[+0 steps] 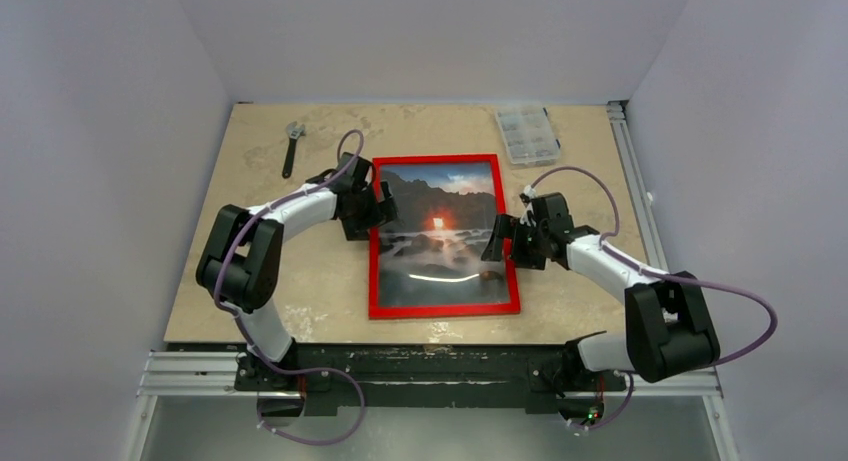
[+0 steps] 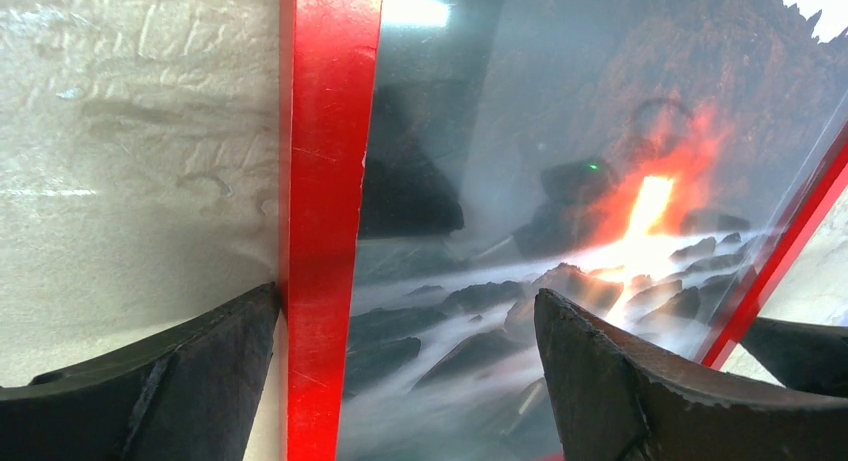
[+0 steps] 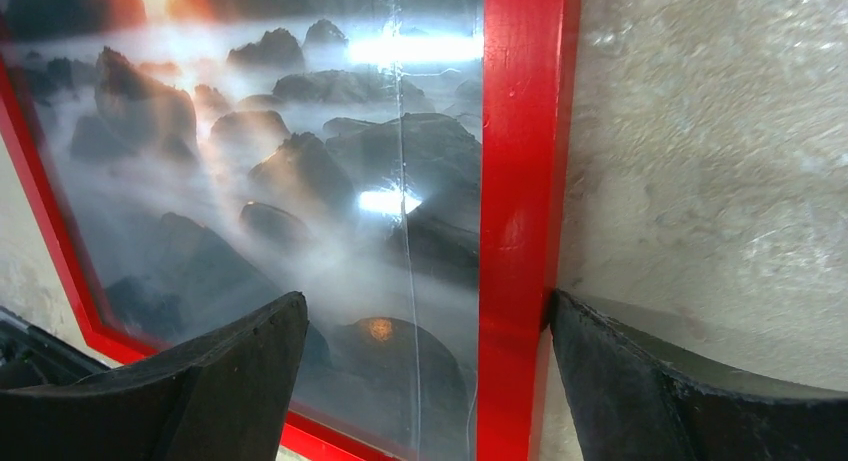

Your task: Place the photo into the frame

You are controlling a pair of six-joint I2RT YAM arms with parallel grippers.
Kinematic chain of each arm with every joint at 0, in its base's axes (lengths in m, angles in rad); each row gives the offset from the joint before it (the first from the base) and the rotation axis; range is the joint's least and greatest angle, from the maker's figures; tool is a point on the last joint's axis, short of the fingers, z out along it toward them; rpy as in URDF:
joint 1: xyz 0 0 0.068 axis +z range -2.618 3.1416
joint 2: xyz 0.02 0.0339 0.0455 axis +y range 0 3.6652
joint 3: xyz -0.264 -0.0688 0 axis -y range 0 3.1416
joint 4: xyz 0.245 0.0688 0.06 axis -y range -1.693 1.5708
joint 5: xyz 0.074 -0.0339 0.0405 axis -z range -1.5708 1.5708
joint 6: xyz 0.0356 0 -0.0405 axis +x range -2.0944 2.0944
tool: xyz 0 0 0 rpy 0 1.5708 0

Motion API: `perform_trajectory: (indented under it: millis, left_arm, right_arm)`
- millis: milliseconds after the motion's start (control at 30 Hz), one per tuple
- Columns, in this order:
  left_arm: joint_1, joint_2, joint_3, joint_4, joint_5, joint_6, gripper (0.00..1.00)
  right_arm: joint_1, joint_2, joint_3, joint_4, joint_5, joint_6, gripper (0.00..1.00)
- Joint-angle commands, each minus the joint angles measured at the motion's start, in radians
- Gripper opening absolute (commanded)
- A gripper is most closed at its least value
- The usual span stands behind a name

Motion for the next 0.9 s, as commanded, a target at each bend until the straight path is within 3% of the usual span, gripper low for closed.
perform_trajectory:
  millis: [0,233,400,667,867]
  left_arm:
    - [-0.003,0.014,0.041,0.039,0.040,0.011,0.94]
    - [-0.001,0.025,0.003,0.063,0.037,0.004,0.94]
    - [0.008,-0.073,-0.073,0.084,0.018,0.014,0.96]
    - [0.013,-0.413,-0.275,0.207,0.006,0.002,0.99]
    - [0.013,-0.752,-0.424,0.292,0.009,0.004,1.00]
  right_arm:
    - [0.056,-0.026,-0.034,0.025,-0.077,0.081,0.88]
    - [0.103,-0.019,-0.012,0.024,0.008,0.101,0.89]
    - [0.101,-0.051,0.046,-0.015,0.066,0.080,0.90]
    - [0.092,-0.173,0.130,-0.022,0.096,0.074,0.91]
    - [0.070,-0.259,0.131,0.026,0.020,0.049,0.93]
